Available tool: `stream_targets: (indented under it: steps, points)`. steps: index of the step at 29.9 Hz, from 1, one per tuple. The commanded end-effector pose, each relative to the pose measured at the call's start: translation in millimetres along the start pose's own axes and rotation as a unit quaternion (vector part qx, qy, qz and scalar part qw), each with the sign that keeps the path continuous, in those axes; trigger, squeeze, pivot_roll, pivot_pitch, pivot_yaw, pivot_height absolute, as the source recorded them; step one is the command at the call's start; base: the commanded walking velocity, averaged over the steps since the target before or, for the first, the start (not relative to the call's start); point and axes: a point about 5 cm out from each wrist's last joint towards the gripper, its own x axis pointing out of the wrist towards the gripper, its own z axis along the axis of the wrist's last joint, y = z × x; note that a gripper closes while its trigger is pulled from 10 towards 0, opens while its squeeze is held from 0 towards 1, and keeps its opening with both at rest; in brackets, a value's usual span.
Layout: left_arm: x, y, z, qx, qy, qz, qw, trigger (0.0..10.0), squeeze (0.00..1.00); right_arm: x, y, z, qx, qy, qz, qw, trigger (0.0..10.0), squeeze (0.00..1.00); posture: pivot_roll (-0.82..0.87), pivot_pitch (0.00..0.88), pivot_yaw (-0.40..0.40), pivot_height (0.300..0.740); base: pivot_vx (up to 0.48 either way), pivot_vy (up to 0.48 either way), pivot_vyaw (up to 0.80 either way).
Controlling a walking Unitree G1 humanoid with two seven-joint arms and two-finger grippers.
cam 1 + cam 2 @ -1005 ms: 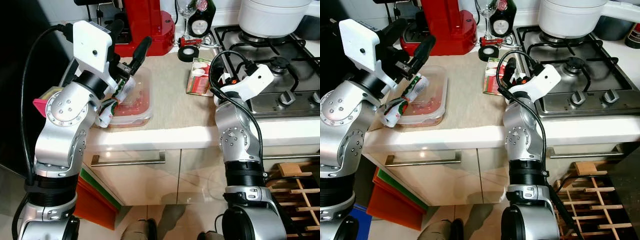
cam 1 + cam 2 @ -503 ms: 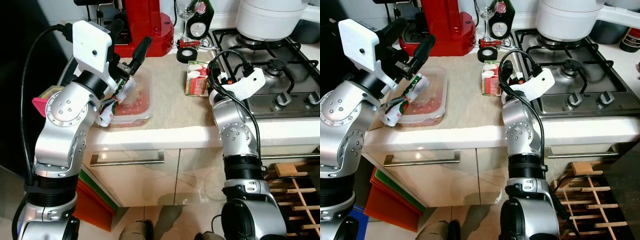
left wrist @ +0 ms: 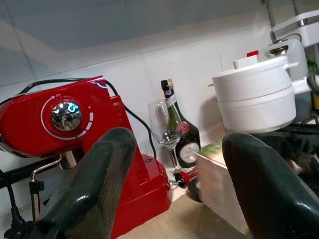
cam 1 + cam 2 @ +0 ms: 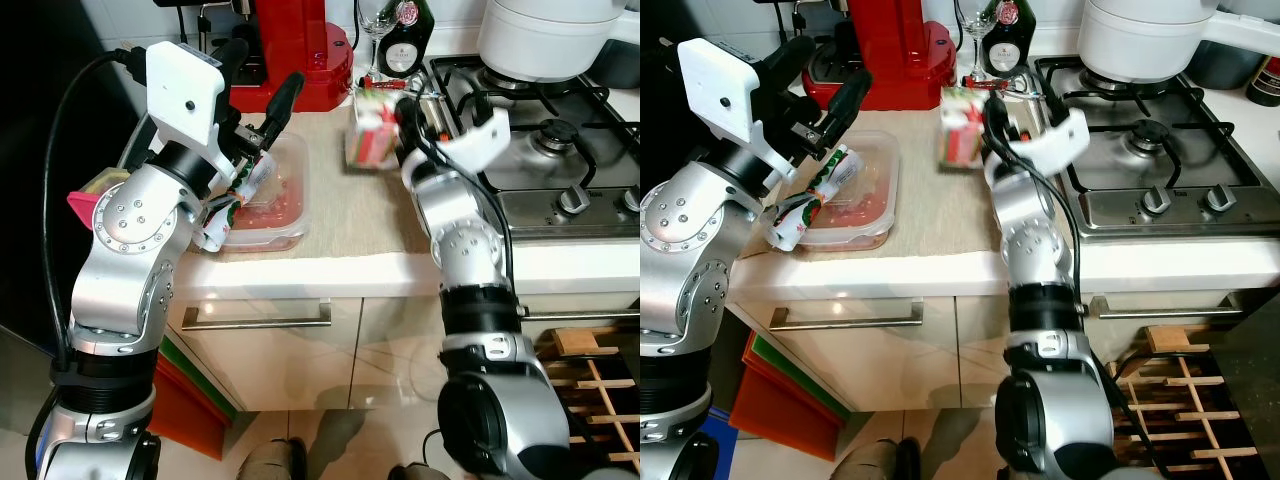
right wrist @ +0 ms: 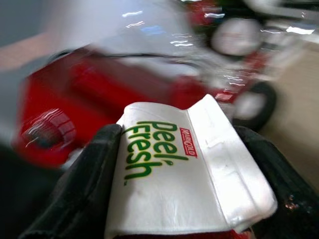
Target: Restocking fridge
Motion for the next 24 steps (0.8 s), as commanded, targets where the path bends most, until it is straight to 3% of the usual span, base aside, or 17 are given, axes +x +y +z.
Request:
stream_targets:
  steps: [1,3,5,7,8,9,13,16,18,19,21,22,24]
  points:
    - [0.5,-0.5,1,0.006,-0.002,0.000,1.000,10.0,0.00,-2.2,56.2,-31,0.011,0.023,0.082,0.996,0.0,0.00,0.16,0.069,0.062,0.740,0.000,0.000,0.00]
    - [0.8,-0.7,0,0.005,-0.002,0.002,1.000,10.0,0.00,-2.6,58.3,-26,-0.058,0.006,0.100,0.993,0.0,0.00,0.16,0.070,0.061,0.740,0.000,0.000,0.00]
    - [0.8,-0.7,0,0.005,-0.002,0.002,1.000,10.0,0.00,-2.6,58.3,-26,-0.058,0.006,0.100,0.993,0.0,0.00,0.16,0.070,0.061,0.740,0.000,0.000,0.00]
    - [1.4,-0.9,-1,0.003,-0.001,0.005,1.000,10.0,0.00,-3.3,53.2,-21,-0.126,-0.010,0.104,0.987,0.0,0.00,0.15,0.072,0.061,0.740,0.000,0.000,0.00]
    - [1.5,-1.6,-4,0.002,0.007,0.007,1.000,10.0,0.00,-4.3,46.1,-16,-0.181,-0.027,0.102,0.978,0.0,0.00,0.15,0.072,0.059,0.740,0.000,0.000,0.00]
    - [1.5,-1.6,-4,0.002,0.007,0.007,1.000,10.0,0.00,-4.3,46.1,-16,-0.181,-0.027,0.102,0.978,0.0,0.00,0.15,0.072,0.059,0.740,0.000,0.000,0.00]
    - [1.4,-5.2,-14,0.008,0.029,0.015,0.999,10.0,0.00,-11.3,24.2,1,-0.311,-0.087,0.079,0.943,0.0,0.00,0.14,0.076,0.055,0.740,0.000,0.000,0.00]
    - [1.4,-6.0,-15,0.010,0.030,0.017,0.999,10.0,0.00,-13.5,20.8,6,-0.330,-0.103,0.072,0.936,0.0,0.00,0.13,0.075,0.053,0.740,0.000,0.000,0.00]
    - [2.3,-8.5,-16,0.011,0.026,0.019,0.999,10.0,0.00,-18.6,16.9,22,-0.377,-0.152,0.058,0.912,0.0,0.00,0.11,0.074,0.047,0.740,0.000,0.000,0.00]
    - [2.3,-8.5,-16,0.011,0.026,0.019,0.999,10.0,0.00,-18.6,16.9,22,-0.377,-0.152,0.058,0.912,0.0,0.00,0.11,0.074,0.047,0.740,0.000,0.000,0.00]
    - [4.6,-11.3,-19,0.011,0.024,0.022,0.999,10.0,0.00,-23.4,16.5,39,-0.439,-0.206,0.047,0.873,0.0,0.00,0.09,0.068,0.041,0.740,0.000,0.000,0.00]
    - [4.6,-11.3,-19,0.011,0.024,0.022,0.999,10.0,0.00,-23.4,16.5,39,-0.439,-0.206,0.047,0.873,0.0,0.00,0.09,0.068,0.041,0.740,0.000,0.000,0.00]
    - [5.7,-12.9,-21,0.008,0.026,0.024,0.999,10.0,0.00,-24.7,15.3,45,-0.472,-0.220,0.045,0.853,0.0,0.00,0.08,0.064,0.037,0.740,0.000,0.000,0.00]
